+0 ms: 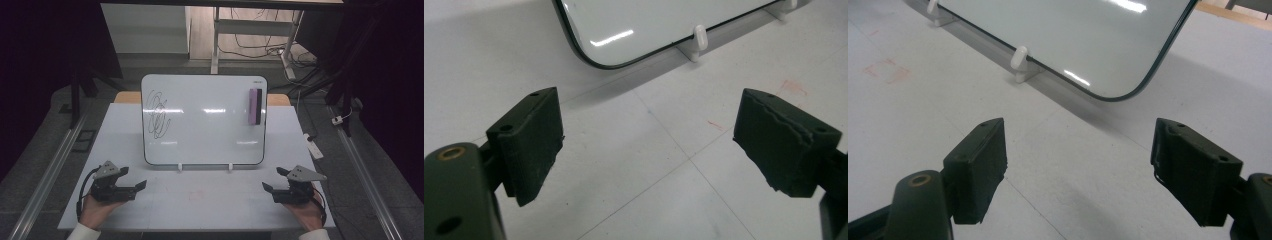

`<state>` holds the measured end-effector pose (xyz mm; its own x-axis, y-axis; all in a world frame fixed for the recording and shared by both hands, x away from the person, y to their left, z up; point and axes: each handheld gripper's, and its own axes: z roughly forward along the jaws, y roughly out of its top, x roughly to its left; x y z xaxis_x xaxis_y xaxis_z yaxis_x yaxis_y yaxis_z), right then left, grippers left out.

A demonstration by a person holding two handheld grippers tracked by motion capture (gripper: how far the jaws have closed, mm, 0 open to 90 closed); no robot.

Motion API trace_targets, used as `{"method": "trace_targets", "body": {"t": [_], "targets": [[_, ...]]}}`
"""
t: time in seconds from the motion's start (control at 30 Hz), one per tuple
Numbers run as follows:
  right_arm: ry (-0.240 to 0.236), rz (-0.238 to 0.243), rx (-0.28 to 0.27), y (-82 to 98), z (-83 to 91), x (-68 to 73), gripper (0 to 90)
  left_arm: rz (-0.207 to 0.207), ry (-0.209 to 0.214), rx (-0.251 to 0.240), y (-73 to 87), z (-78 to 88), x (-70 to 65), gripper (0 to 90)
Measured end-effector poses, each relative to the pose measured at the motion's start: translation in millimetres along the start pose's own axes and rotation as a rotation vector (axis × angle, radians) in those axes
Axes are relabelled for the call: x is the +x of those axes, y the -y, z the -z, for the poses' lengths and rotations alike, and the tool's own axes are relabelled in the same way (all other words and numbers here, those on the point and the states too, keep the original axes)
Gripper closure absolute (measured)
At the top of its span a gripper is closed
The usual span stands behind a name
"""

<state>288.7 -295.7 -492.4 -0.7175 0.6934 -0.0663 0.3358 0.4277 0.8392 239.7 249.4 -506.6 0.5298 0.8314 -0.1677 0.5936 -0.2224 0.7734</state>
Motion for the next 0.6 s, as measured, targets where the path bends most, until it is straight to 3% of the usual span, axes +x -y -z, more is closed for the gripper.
{"method": "trace_targets", "body": {"t": [0.1,0.6], "targets": [[0.000,0.003,0.001,0.8,-0.8,-0.1,22.1,0.013,0.012,-0.007,0.5,-0.3,1.3,13.6],[0.018,-0.008,-0.010,-0.2,1.2,3.2,23.5,0.001,-0.005,0.003,2.6,-1.7,0.4,14.2]]}}
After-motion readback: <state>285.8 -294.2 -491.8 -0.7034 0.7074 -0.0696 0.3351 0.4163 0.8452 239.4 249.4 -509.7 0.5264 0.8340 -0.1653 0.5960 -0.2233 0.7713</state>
